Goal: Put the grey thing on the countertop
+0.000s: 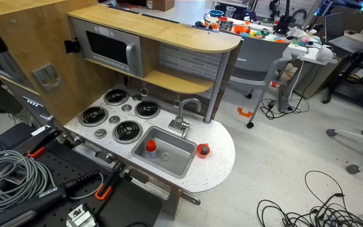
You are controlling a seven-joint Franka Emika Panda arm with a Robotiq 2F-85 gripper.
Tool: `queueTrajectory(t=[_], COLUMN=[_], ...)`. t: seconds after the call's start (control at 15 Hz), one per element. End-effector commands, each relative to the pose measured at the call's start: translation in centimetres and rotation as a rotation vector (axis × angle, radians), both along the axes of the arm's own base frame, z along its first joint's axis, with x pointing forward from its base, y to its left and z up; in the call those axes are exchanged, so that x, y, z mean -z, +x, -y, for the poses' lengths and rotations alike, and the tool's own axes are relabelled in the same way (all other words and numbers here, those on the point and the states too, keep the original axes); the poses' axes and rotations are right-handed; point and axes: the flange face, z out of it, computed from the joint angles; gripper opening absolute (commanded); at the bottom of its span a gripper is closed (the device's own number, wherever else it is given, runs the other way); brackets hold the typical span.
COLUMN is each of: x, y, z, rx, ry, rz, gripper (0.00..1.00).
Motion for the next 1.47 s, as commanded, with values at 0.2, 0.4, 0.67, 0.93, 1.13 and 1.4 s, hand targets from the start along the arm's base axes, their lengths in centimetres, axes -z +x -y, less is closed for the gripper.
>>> queueTrajectory(t=[0.2,0.4,0.67,0.93,1.13,1.4], x=[-0.1,-0.1,0.5,1.9,3.6,9.7], y=[0.0,0.0,0.6,1.4,2.5,6.7], z=[0.0,0.0,0.6,1.8,2.8,4.7], rx=[0.0,0.0,-0.002,0.007,0.001,-0.06], ry=[0.0,0.0,-0.001,0.01,-0.011,-0.031], rz=[-0.001,-0.001,-0.01,-0.037,-0.051,-0.051], gripper=[1.0,1.0,1.0,1.0,1.0,1.0])
